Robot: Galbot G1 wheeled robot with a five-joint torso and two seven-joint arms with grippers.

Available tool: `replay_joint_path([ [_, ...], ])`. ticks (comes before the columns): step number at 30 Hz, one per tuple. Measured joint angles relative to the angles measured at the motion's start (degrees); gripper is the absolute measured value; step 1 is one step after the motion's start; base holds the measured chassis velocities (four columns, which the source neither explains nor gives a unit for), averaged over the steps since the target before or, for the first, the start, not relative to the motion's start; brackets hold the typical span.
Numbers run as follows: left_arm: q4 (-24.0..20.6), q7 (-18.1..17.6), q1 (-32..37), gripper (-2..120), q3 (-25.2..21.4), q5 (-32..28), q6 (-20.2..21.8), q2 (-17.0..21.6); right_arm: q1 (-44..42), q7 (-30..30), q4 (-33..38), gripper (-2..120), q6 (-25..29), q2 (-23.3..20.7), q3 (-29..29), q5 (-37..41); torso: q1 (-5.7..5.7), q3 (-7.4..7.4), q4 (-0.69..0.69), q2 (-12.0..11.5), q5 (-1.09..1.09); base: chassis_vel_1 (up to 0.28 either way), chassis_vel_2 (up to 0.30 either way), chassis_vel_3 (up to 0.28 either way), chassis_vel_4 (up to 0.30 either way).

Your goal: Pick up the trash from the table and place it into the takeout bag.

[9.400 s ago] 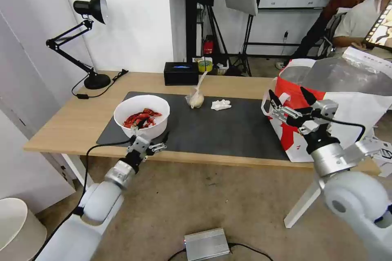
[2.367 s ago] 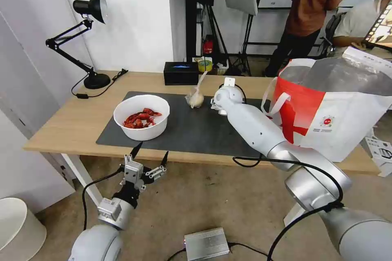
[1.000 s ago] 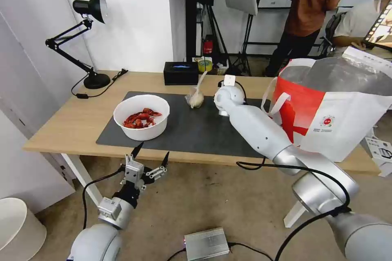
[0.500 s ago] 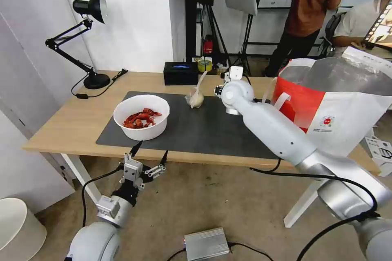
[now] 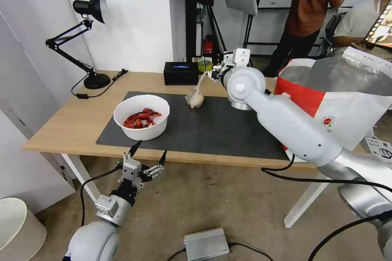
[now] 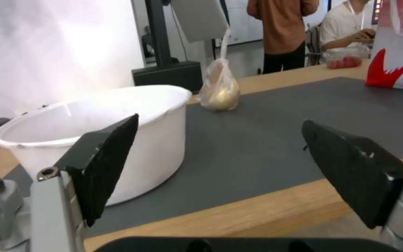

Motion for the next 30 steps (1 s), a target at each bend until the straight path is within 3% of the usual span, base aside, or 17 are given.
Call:
replay_joint_path([
  [11,-0.1,0.0,0.1,91,0.4,0.2,0.0,-0.3,-0.4,-4.9,10.1,0,1.7,-12.7,2.1,-0.1,-0.01,0.0,-0.02,0.0,0.0,0.0,0.0,0.0,0.0],
  [15,0.0,0.0,0.0,91,0.8,0.4,0.1,-0.2,-2.4,-4.9,14.7,0,1.8,-18.7,5.3,2.6,-0.01,0.0,-0.02,0.0,0.01,0.0,0.0,0.0,0.0],
  [30,0.9,0.0,-0.7,91,2.4,0.6,0.2,0.2,-9.1,-4.7,17.9,0,1.5,-27.4,14.9,4.8,0.0,0.0,0.0,0.0,0.0,0.0,0.0,0.0,0.0],
])
